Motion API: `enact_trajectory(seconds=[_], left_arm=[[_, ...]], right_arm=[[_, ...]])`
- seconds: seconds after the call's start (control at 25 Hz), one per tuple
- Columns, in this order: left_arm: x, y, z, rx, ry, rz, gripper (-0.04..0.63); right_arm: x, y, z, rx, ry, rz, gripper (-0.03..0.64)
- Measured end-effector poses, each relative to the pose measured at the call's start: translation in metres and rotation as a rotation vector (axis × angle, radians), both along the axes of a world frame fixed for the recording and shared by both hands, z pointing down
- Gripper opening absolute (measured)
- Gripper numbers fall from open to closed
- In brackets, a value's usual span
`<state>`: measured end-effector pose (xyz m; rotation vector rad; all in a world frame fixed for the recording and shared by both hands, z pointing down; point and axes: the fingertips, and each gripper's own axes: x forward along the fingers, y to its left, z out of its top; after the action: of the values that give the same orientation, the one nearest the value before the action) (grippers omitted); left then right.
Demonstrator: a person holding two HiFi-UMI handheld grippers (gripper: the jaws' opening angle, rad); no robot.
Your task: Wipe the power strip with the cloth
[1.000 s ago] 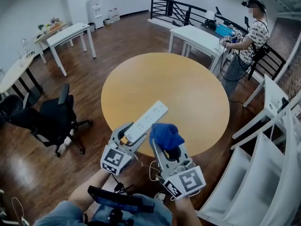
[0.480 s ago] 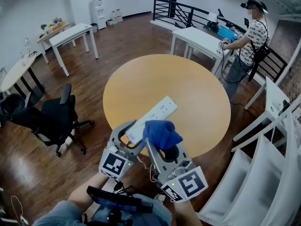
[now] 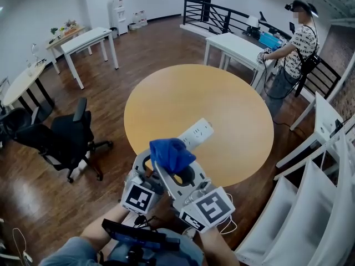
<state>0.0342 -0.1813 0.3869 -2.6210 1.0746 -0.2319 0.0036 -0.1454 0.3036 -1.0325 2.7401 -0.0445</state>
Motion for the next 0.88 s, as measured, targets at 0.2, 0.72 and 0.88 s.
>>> enact_trajectory(seconds=[0.2,0.72,0.88], left_arm=[[-0.005,0.001,-0.004,0.006,0.028,-0.010,0.287],[-0.002,0.013,-0.011,0.022,0.035,0.007,0.288],[-0.003,0.015,-0.012,0.023,0.022,0.010,0.288]], right_arm=[[0.023,-0.012,-0.012,0.020,-0.010,0.046,0.075],[0.081,-0.034,-0.052,0.115,-0.017,0.185,0.074],[0.090,-0.039,-0.061,0.140,-0.006,0.221,0.074]])
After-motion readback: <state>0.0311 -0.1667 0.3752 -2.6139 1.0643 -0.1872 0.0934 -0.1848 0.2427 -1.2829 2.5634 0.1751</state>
